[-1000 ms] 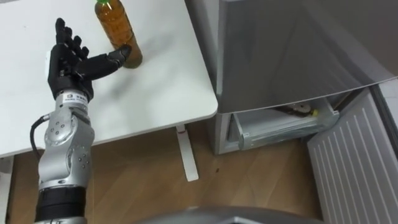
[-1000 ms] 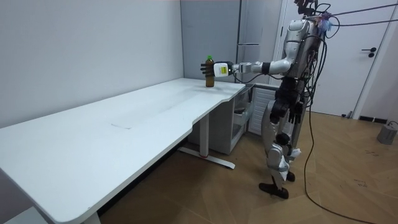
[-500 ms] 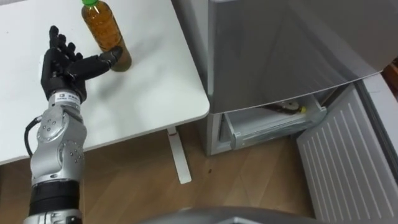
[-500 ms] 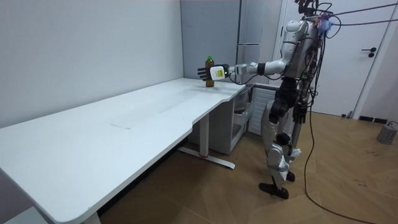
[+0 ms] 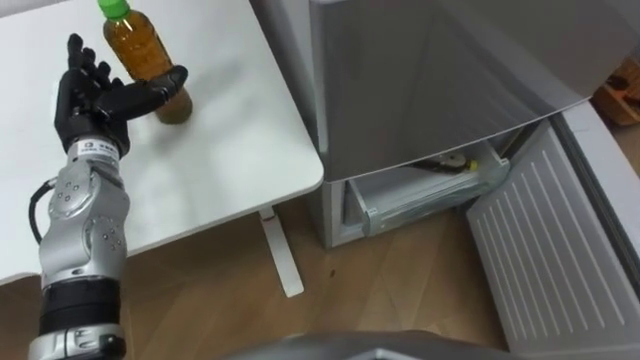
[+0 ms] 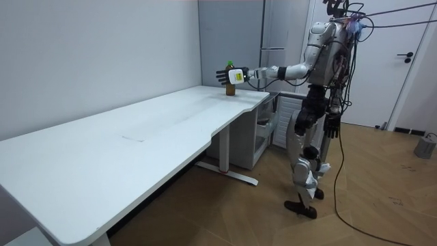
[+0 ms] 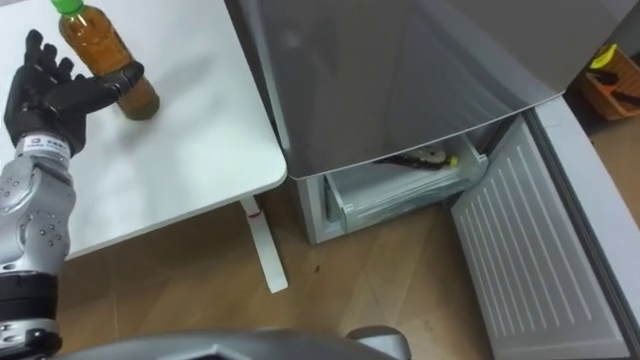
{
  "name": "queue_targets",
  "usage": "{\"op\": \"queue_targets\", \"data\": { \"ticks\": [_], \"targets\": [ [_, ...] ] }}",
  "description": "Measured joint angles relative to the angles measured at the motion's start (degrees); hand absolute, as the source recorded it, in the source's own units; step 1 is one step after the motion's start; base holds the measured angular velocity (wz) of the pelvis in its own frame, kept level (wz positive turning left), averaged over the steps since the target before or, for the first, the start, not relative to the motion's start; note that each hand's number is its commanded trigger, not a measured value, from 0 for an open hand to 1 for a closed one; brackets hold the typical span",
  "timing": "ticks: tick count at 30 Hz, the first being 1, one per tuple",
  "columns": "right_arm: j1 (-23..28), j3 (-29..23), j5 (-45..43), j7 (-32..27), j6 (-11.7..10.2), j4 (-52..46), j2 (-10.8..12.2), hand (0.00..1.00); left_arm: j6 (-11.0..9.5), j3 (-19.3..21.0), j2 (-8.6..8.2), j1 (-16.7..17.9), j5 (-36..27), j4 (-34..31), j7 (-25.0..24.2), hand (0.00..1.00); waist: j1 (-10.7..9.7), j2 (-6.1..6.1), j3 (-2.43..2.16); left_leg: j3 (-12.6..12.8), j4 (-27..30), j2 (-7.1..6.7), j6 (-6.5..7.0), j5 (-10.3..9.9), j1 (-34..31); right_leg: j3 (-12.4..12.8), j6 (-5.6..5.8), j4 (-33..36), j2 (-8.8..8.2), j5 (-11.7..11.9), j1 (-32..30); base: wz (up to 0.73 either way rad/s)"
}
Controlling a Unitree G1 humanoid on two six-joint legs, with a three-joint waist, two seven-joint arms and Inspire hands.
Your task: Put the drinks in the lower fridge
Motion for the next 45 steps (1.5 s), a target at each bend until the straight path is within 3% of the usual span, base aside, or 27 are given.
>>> {"op": "queue_targets", "data": {
  "ticks": [10,24,27,32,37,45],
  "targets": [
    [-0.3,-0.4,0.0,0.0,0.3,-0.3,0.0,0.00,0.5,0.0,0.49,-1.0,0.1,0.0,0.0,0.00,-0.7,0.58,0.05,0.0,-0.3,0.16,0.00,0.0,0.7,0.3,-0.12,0.2,0.21,0.1,-0.1,-0.02],
    [-0.4,-0.6,0.0,-0.2,1.2,-0.9,-0.1,0.00,1.0,0.0,0.58,-4.5,0.3,1.9,1.3,0.00,-0.8,0.45,0.07,0.2,-0.2,0.14,-0.01,0.0,0.2,0.3,-0.16,0.2,0.18,0.1,-0.9,0.00],
    [-0.4,-1.1,0.0,-0.2,1.2,-0.7,-0.1,0.00,1.4,0.0,1.36,-4.9,0.5,2.2,1.3,0.00,-0.8,0.44,0.07,0.3,-0.1,0.14,-0.01,0.0,0.3,0.7,-0.16,0.2,0.21,0.1,-1.0,-0.06],
    [-0.3,-1.6,0.0,-0.2,1.9,-1.1,-0.5,0.00,2.3,0.0,4.21,-5.0,2.1,4.2,1.1,0.00,-0.8,0.48,0.06,0.6,-0.1,0.20,-0.01,0.0,0.8,1.7,-0.19,0.3,0.39,0.1,-0.9,-0.09],
    [-0.3,-1.5,0.0,-0.1,2.0,-1.5,-0.5,0.00,2.8,0.0,4.35,-6.1,2.7,7.2,1.3,0.00,-0.8,0.10,0.20,0.7,0.1,0.22,-0.01,0.0,0.4,1.7,-0.17,1.0,0.36,0.1,-1.2,0.00],
    [0.2,-1.6,0.0,0.5,3.2,-1.8,-1.1,0.00,3.7,0.0,4.97,-6.4,2.8,8.0,1.3,0.00,-0.9,0.24,-0.28,0.8,0.3,0.28,0.00,0.0,-0.3,1.9,-0.24,1.0,0.44,0.1,-2.0,0.00]
  ]
}}
